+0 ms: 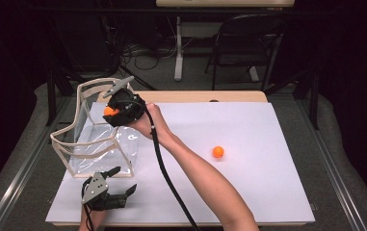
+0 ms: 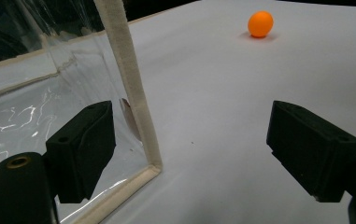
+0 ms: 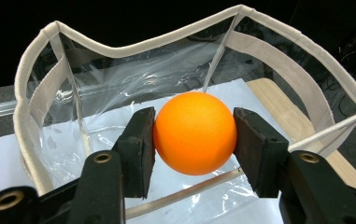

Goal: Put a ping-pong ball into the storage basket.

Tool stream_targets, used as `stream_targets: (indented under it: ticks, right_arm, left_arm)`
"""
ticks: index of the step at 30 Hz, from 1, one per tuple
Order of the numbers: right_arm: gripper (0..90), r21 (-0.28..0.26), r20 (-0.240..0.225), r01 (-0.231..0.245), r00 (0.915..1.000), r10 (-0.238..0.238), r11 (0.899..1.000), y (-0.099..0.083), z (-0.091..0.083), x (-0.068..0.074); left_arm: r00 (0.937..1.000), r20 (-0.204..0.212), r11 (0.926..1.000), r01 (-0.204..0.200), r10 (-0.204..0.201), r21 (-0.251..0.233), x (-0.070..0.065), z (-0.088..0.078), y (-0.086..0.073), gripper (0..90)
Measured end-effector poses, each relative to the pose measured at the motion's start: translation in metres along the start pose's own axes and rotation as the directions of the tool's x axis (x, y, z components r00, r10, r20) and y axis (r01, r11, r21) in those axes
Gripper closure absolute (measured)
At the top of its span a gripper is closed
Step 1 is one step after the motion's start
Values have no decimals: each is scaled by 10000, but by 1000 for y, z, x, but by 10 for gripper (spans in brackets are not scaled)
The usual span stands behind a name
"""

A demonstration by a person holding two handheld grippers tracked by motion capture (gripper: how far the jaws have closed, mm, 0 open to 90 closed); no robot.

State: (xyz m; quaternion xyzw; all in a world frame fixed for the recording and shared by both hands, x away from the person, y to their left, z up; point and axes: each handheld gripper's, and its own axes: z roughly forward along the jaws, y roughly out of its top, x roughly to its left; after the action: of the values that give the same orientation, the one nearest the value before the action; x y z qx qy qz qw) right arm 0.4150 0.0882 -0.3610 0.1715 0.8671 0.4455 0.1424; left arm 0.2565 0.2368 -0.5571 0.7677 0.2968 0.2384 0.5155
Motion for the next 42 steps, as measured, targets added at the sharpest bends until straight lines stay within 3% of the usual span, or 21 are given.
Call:
stream_targets:
  ticks: [5, 14, 28, 42]
  right_arm:
    - [353, 69, -155, -231, 9996, 232, 9997, -1, -3, -2]
    - [179, -181, -272, -584, 9980, 579, 9981, -10, -25, -12]
    - [134, -187, 120, -942, 9955, 944, 9954, -42, -47, -24]
    - [110, -277, 407, -1022, 9938, 1033, 9944, -69, -67, -27]
  left_arm:
    - [10000, -7, 10000, -51, 51, 2, 1, -1, 0, 157]
    - [10000, -14, 10000, -58, 58, -48, 1, -1, 0, 157]
    - [10000, -16, 10000, -47, 47, -47, 1, -1, 1, 157]
    - [10000, -17, 10000, -53, 53, -42, 1, -2, 1, 157]
